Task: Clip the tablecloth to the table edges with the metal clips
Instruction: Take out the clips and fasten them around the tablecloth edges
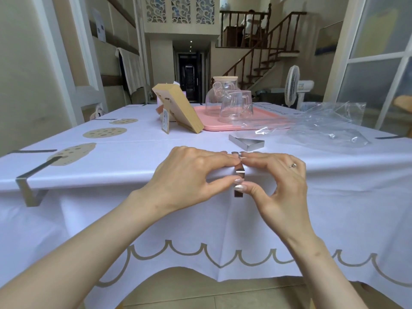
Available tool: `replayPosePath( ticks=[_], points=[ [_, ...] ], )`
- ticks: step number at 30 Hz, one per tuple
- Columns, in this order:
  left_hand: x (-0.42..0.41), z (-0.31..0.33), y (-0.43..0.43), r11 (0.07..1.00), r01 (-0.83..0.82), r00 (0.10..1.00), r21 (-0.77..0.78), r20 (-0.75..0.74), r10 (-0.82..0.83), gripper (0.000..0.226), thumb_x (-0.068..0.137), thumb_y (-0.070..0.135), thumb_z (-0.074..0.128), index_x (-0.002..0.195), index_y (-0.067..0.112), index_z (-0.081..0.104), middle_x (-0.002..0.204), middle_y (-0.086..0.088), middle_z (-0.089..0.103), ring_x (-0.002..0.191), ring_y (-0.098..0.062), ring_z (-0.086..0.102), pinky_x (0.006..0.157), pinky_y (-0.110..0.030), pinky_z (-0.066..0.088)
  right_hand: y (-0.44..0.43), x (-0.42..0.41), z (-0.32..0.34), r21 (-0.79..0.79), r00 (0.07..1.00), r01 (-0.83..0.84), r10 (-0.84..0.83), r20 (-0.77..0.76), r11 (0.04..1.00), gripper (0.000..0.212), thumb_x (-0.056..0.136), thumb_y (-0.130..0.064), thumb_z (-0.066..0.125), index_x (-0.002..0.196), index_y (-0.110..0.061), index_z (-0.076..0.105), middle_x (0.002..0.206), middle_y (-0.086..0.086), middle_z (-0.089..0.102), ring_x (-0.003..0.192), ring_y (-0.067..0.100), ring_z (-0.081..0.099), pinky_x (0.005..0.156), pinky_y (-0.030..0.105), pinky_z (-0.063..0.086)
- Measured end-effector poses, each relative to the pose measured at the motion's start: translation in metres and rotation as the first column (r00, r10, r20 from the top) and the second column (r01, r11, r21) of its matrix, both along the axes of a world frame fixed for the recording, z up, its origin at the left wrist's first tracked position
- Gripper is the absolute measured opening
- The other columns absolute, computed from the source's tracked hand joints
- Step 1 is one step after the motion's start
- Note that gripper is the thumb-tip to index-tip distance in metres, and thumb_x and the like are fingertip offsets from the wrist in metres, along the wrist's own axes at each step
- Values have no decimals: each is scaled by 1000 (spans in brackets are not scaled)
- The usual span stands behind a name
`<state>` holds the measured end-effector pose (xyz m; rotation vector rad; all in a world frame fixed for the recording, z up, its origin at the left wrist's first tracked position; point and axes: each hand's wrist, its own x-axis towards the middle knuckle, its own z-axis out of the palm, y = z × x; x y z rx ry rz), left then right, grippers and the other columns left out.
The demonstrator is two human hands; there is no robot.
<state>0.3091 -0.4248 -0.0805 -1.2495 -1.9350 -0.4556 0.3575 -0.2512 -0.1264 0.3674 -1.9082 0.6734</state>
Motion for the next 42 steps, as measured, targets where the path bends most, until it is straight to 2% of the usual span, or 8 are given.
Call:
replayPosePath(
  ticks=[10,17,24,30,34,37,40,42],
  points=[
    [0,-3,10,994,-50,999,100,-13,51,33,80,47,53,94,25,74,83,4,75,70,-23,72,51,-33,53,-1,-2,4,-29,999,12,-11,38,1000,23,68,-23,72,91,-22,68,102,-21,65,96,7,56,93,19,25],
    [0,-5,14,982,-88,994,165,-50,97,27,79,44,56,87,26,75,76,6,74,63,-19,70,48,-32,52,-4,-8,7,-52,997,60,-57,50,997,16,66,-24,69,82,-22,65,91,-16,69,86,14,56,89,19,24],
    [-1,-5,15,976,-114,992,184,-29,121,30,78,47,55,87,26,75,77,7,75,64,-20,70,49,-31,52,-4,-8,8,-44,995,77,-74,73,996,17,65,-22,70,81,-21,66,90,-14,69,84,17,57,88,20,23],
    [1,-1,8,990,-104,994,95,28,102,30,82,43,50,98,29,72,92,11,74,76,-17,71,54,-29,52,2,-4,10,-19,992,33,-30,124,999,18,67,-28,70,84,-24,66,93,-17,68,88,15,57,88,14,21],
    [4,0,5,993,-110,994,48,25,109,33,83,41,47,105,29,69,100,12,72,83,-17,70,59,-26,50,-3,-4,9,-12,991,82,-80,103,997,17,66,-25,70,82,-21,66,91,-15,68,84,17,56,89,17,22],
    [7,-4,4,994,-110,994,-9,-25,110,40,80,48,50,112,28,63,106,13,70,88,-15,69,54,-26,50,-4,-4,9,-13,992,102,-101,82,995,16,65,-22,69,81,-21,65,88,-14,67,80,18,55,86,20,23],
    [11,-10,8,977,-196,978,-80,-91,189,53,73,57,52,115,26,58,110,14,66,90,-10,67,48,-22,40,-5,-5,9,-40,993,96,-92,80,995,16,64,-22,67,79,-22,65,88,-13,68,80,18,55,84,20,23],
    [12,-12,10,967,-243,967,-82,-105,234,53,74,58,53,114,25,58,108,15,64,89,-9,66,46,-21,35,-5,-5,10,-38,992,92,-88,93,995,15,65,-25,67,80,-23,65,87,-13,68,81,16,54,86,17,22]
  ],
)
